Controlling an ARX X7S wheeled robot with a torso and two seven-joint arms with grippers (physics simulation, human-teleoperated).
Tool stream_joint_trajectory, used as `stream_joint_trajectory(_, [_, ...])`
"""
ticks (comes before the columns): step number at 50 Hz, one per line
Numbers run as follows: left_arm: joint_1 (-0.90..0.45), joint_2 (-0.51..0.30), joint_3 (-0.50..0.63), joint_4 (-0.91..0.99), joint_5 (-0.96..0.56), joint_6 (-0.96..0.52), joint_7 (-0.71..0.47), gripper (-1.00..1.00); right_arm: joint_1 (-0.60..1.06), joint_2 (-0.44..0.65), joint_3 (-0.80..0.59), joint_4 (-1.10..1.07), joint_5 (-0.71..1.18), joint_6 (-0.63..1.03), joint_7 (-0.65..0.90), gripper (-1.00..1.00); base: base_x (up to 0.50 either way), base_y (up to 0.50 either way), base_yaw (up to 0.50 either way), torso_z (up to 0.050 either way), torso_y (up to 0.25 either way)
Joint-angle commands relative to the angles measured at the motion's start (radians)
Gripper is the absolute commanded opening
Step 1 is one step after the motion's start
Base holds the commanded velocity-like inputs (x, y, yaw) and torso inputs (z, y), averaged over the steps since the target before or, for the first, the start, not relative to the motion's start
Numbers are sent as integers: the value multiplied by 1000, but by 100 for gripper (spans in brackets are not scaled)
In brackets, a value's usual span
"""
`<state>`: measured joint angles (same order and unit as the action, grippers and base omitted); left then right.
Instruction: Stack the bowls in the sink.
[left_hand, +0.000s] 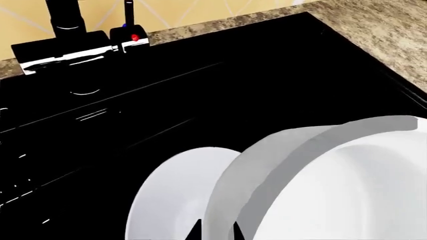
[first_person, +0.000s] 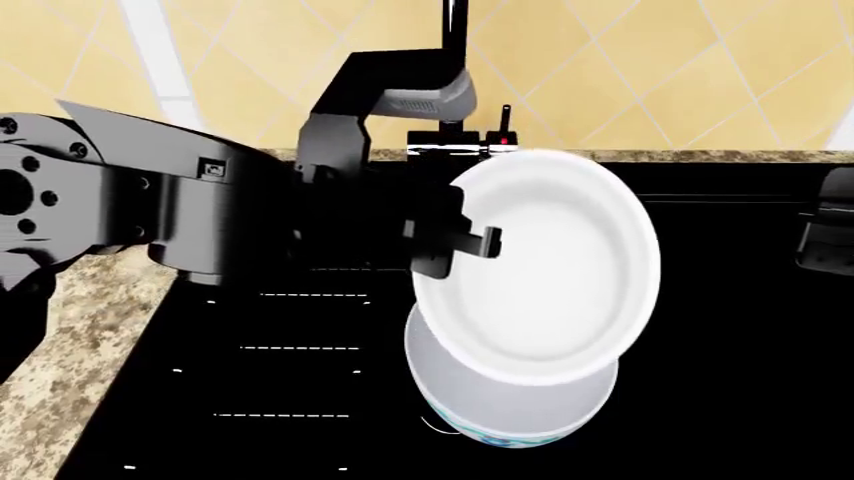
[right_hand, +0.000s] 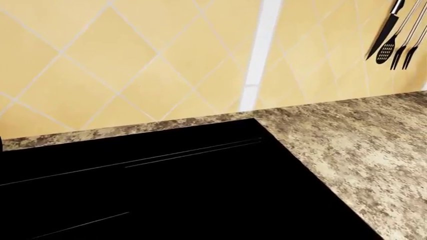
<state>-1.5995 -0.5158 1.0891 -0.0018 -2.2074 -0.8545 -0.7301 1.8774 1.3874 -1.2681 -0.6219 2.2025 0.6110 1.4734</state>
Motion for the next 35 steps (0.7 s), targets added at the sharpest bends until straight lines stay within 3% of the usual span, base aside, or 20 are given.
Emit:
stream_joint_trajectory(1, [17,10,-15,-20,19,18,28,-100,-7,-7,-1,4,-5,-2,-1,100,0,0,0,0,0])
stream_joint_trajectory(35, [20,43,43,-82,23,-23,20,-100,-39,5,-8,-2,-29,-19,-20,100,0,0,0,0,1])
